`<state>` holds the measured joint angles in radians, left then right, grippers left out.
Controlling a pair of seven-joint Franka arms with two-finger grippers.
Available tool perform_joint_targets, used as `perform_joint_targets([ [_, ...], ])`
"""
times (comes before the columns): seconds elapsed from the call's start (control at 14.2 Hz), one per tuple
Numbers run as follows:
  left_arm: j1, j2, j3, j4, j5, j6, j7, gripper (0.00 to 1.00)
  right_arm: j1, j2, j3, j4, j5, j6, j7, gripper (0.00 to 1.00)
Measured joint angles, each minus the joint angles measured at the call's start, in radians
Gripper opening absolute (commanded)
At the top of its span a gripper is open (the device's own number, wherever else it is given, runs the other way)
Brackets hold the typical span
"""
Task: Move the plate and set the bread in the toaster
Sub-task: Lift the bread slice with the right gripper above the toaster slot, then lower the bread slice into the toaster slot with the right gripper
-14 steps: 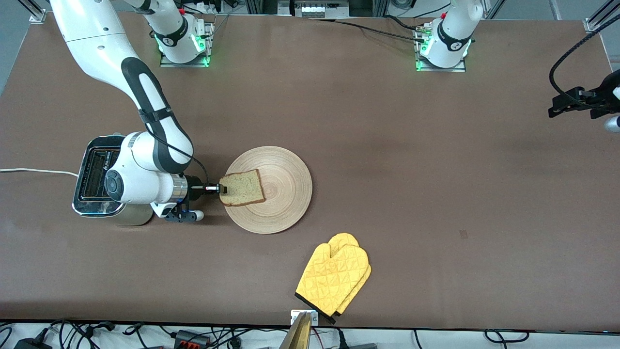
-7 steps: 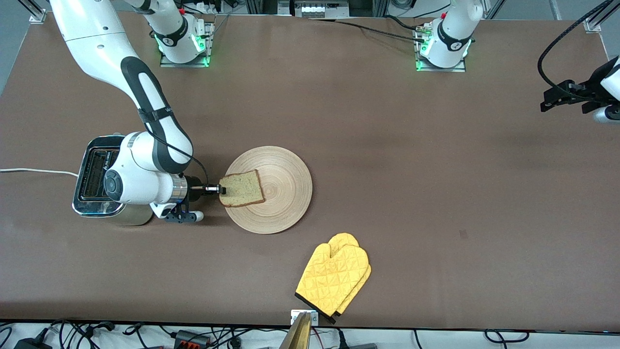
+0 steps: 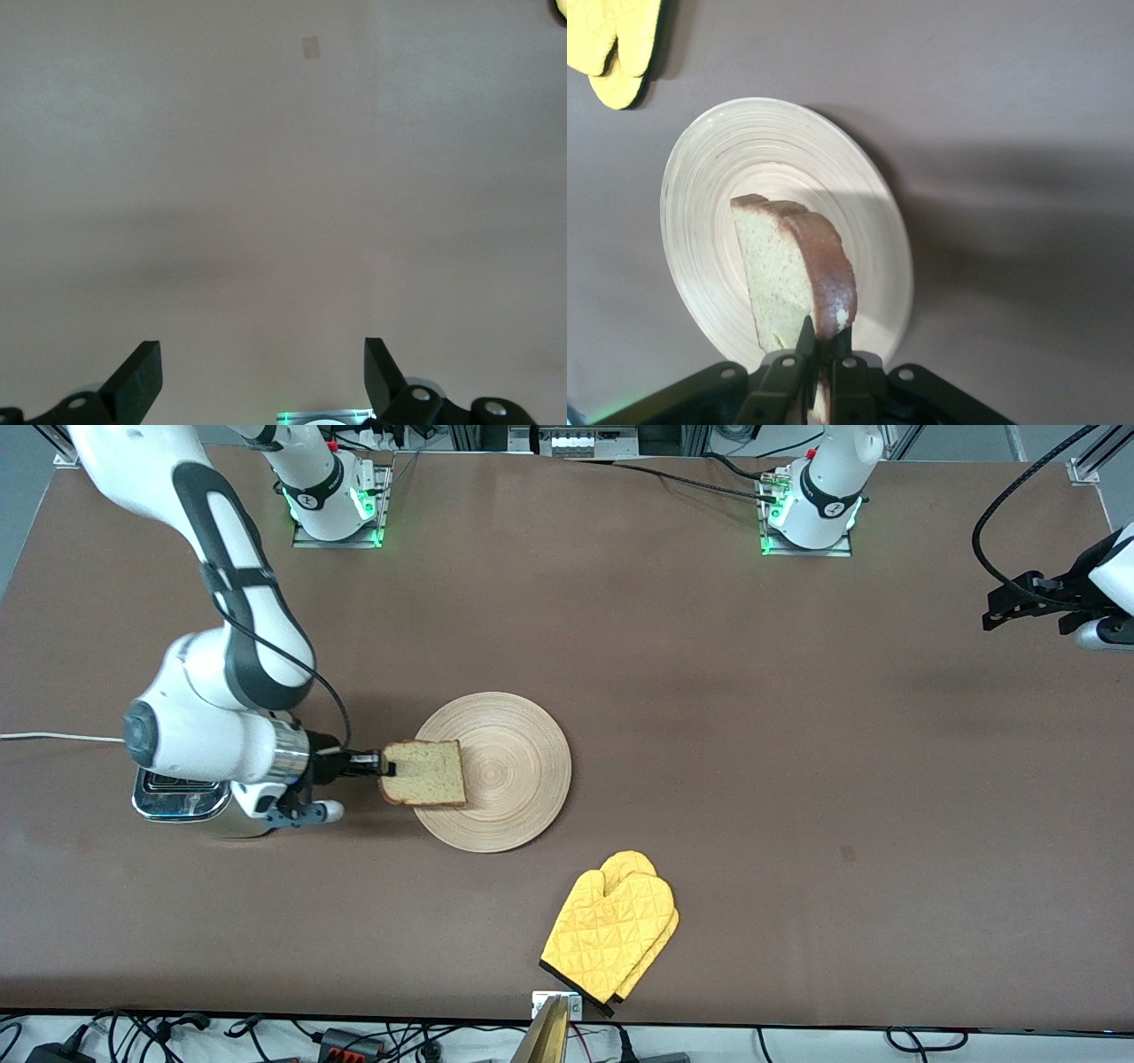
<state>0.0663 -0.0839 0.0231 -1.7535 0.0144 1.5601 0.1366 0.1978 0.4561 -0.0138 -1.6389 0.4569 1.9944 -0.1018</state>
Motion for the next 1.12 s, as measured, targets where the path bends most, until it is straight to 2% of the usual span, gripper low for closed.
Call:
perform_joint_targets([
  [0.21,0.0,0.0,0.0,0.0,0.0,0.0,0.0,1.0,-0.007,-0.112,-0.037,0.026,-0.23,-0.134,0.01,0.0],
  [0.35,0.0,0.0,0.0,0.0,0.0,0.0,0.0,1.0,-0.009,-0.161,-0.071,0.089,-0.347,-0.285,0.026,0.0],
  [0.49,0.0,0.0,0.0,0.0,0.0,0.0,0.0,1.0,-0.013,-0.181,-0.093,0.172,-0.462,-0.436,0.052,0.0],
  [0.63,0.0,0.0,0.0,0.0,0.0,0.0,0.0,1.0,-0.012,-0.183,-0.094,0.22,-0.595,-0.525,0.085,0.0],
  [0.84,0.0,0.0,0.0,0.0,-0.002,0.0,0.0,1.0,-0.015,-0.168,-0.096,0.229,-0.722,-0.551,0.148,0.0],
  [1.12,0.0,0.0,0.0,0.0,-0.002,0.0,0.0,1.0,-0.018,-0.106,-0.096,0.229,-0.82,-0.552,0.216,0.0],
])
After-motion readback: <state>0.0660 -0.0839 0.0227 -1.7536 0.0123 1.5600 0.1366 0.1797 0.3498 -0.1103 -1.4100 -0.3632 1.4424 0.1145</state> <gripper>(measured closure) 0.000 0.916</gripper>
